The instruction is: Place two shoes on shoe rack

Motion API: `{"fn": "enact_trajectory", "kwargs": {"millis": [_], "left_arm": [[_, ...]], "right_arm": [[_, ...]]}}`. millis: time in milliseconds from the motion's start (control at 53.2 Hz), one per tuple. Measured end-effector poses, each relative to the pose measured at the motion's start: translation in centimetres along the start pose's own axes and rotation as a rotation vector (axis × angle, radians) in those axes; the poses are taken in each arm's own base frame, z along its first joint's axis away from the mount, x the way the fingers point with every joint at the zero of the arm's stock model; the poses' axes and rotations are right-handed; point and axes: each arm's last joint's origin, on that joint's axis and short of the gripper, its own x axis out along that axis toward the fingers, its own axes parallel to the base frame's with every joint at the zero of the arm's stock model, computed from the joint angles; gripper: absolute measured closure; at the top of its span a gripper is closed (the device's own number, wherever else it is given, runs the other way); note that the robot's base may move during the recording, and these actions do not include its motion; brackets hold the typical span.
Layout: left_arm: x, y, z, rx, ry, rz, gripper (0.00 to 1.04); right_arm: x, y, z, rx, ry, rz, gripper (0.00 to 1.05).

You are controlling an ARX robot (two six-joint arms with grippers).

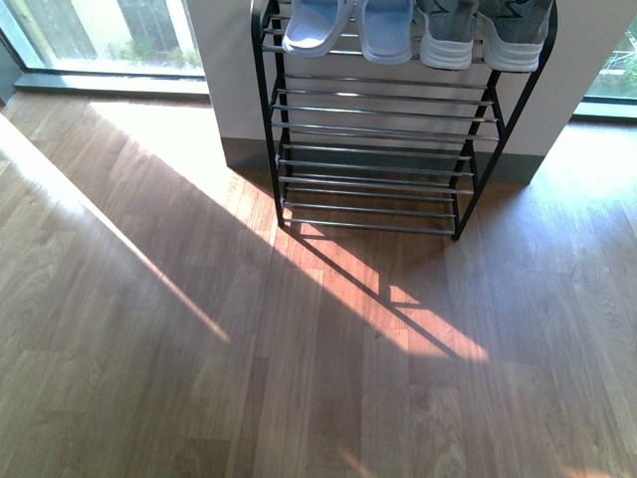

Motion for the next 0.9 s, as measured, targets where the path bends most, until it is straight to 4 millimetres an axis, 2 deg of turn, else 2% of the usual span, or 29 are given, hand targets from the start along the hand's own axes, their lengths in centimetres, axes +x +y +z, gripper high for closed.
{"fn": "enact_trajectory", "kwargs": {"millis": [901], "left_arm": [[0.00, 0.00, 0.00, 0.000, 0.000, 0.000, 0.09]], "right_arm": [[0.00, 0.00, 0.01, 0.000, -0.001, 0.000, 0.09]]}}
